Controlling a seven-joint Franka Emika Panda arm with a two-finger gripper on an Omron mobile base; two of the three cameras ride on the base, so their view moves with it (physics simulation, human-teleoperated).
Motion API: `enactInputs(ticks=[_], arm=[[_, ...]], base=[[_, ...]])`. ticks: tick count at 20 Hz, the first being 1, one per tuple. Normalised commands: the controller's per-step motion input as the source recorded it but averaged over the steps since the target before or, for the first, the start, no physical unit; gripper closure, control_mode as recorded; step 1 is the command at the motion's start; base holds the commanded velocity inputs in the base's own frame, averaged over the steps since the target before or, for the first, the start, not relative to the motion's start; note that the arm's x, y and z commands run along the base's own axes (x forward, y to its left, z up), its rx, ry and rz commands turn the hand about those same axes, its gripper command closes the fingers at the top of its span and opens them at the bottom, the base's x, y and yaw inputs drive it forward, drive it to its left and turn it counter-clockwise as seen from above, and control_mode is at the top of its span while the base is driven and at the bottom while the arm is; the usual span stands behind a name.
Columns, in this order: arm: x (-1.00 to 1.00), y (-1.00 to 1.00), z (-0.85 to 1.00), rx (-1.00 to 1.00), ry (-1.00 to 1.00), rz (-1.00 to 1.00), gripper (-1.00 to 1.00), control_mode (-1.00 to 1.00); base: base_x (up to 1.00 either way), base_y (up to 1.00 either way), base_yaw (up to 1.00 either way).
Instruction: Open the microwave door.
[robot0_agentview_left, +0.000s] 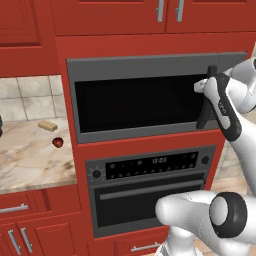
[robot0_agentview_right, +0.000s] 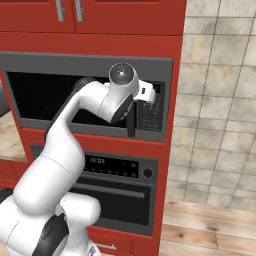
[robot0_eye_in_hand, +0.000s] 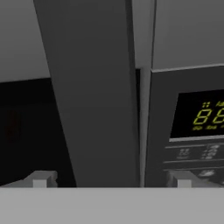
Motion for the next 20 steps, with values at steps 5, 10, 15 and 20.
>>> enactInputs(ticks=[5,10,15,20], arm=[[0.51,-0.08,-0.31,0.00,-0.12,0.00,-1.00,-1.00],[0.40,-0.07,-0.45,0.00,-0.17,0.00,-1.00,-1.00],[0.26,0.00,-0.16,0.00,-0.03,0.00,1.00,-1.00],[-0.28,0.00,-0.01,0.00,0.18,0.01,1.00,-1.00]], base=[[0.00,0.00,0.00],[0.00,0.00,0.00],[0.00,0.00,0.00],[0.00,0.00,0.00]])
